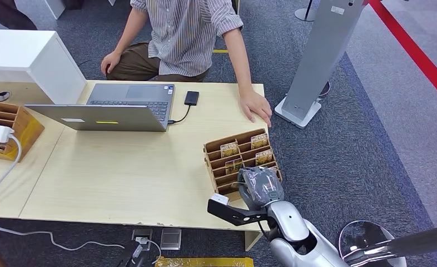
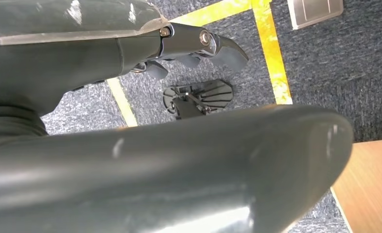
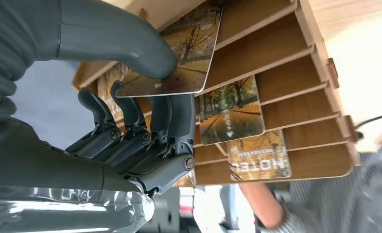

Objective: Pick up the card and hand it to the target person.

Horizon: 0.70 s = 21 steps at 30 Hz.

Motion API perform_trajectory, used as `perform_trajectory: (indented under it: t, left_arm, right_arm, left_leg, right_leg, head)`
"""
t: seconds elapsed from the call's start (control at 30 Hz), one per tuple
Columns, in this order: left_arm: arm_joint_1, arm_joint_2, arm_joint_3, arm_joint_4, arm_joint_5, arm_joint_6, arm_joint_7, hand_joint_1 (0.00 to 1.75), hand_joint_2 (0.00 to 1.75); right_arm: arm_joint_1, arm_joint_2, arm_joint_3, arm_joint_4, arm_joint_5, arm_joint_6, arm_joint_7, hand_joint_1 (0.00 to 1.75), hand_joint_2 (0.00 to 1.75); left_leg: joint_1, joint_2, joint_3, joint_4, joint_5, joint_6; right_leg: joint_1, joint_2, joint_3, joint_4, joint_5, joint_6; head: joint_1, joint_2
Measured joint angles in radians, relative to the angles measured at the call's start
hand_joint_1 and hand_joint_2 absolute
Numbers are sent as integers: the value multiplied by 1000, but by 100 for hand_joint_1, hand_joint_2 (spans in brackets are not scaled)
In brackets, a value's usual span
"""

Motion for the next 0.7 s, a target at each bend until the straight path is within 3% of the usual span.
perform_trajectory:
  t: [0.13, 0.33, 0.57, 0.7]
  left_arm:
    - [7, 2, 0, 0, 9, 0, 0, 0, 0]
    - [18, 6, 0, 0, 20, 1, -2, 0, 0]
    - [22, 6, 0, 0, 26, 0, 0, 0, 0]
    - [20, 4, 0, 0, 22, -8, 3, 0, 0]
  right_arm:
    - [-24, -32, -31, -106, -144, 99, 43, 150, 175]
    - [-61, -98, -74, -310, -321, 148, 50, 150, 175]
    - [-72, -141, -104, -465, -340, 127, 14, 150, 175]
    - [-74, -128, -104, -474, -317, 27, -104, 150, 175]
  left_leg:
    - [0, 0, 0, 0, 0, 0]
    - [0, 0, 0, 0, 0, 0]
    - [0, 0, 0, 0, 0, 0]
    - [0, 0, 0, 0, 0, 0]
  right_leg:
    - [0, 0, 0, 0, 0, 0]
    - [0, 0, 0, 0, 0, 0]
    - [0, 0, 0, 0, 0, 0]
    - [0, 0, 0, 0, 0, 0]
  head:
    - [0, 0]
    - [0, 0]
    - [0, 0]
    - [0, 0]
